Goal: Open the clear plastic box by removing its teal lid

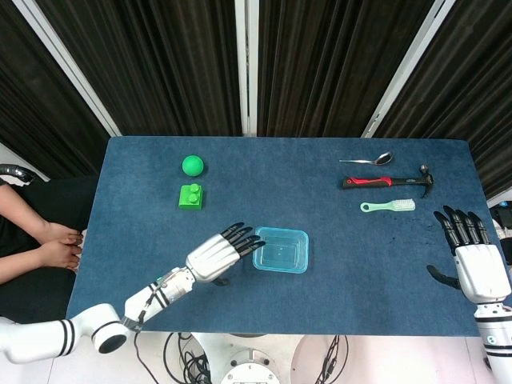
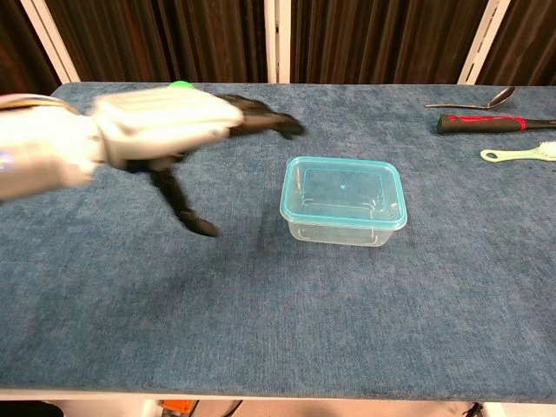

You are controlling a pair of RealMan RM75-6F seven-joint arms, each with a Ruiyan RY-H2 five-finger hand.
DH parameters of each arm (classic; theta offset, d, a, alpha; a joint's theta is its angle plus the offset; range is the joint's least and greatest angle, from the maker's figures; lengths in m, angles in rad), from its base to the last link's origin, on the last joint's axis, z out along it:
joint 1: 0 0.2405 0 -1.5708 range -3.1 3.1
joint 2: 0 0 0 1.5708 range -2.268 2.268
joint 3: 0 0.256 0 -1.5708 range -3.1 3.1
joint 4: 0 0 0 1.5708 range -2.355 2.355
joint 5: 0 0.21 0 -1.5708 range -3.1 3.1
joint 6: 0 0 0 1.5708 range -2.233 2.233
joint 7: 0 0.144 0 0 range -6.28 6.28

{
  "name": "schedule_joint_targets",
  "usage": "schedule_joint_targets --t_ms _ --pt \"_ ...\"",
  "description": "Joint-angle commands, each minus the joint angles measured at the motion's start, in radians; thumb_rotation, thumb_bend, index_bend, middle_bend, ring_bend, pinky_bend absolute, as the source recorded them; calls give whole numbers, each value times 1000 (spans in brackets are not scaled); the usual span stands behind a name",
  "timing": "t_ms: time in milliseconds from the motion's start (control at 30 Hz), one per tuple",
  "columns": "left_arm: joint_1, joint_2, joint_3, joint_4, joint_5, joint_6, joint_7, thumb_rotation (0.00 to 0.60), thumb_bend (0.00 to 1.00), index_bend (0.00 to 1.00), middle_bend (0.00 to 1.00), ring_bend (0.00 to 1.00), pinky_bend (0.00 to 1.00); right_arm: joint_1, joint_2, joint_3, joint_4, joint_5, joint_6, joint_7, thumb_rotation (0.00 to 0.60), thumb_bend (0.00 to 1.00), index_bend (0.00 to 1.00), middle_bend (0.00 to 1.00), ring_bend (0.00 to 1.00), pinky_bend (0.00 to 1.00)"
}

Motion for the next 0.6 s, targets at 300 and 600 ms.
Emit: schedule_joint_targets --t_ms 300,600 --pt "-171 -179 -89 179 -192 -130 64 600 0 57 47 0 20 -19 -2 -9 23 -7 25 32 600 44 0 13 0 0" --pt "-215 -210 -156 325 -337 -124 14 600 0 57 47 0 20 -33 -9 -12 43 -3 39 56 600 45 0 13 0 0"
